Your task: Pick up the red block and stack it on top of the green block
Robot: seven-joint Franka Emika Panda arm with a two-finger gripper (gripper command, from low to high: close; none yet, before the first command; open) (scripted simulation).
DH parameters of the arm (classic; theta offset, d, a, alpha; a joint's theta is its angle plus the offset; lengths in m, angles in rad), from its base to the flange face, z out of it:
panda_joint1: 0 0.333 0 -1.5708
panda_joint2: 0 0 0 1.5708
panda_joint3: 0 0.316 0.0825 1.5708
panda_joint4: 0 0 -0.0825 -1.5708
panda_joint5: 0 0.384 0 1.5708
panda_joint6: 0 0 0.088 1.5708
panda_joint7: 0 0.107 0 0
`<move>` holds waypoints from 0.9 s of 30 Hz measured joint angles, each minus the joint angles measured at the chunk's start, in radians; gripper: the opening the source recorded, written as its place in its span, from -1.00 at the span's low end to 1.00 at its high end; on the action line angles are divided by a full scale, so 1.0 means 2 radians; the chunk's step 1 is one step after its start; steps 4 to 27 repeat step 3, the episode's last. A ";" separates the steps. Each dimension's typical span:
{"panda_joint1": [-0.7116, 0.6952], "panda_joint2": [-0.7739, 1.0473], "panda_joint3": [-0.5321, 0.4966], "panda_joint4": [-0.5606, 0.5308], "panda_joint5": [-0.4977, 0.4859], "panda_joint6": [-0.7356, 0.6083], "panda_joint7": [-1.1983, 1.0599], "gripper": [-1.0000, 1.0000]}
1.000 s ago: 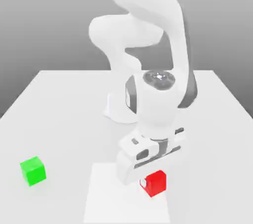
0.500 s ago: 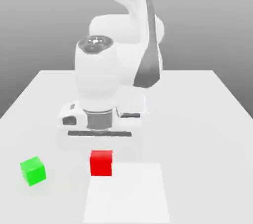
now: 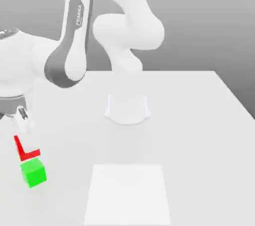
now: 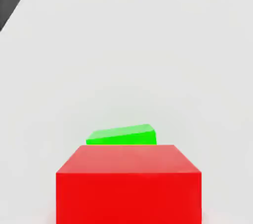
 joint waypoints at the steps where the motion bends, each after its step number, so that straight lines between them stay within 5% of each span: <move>1: -0.002 0.010 0.004 0.001 0.005 0.009 -0.004 1.00; 27: -0.002 0.010 0.004 0.001 0.005 0.009 -0.004 1.00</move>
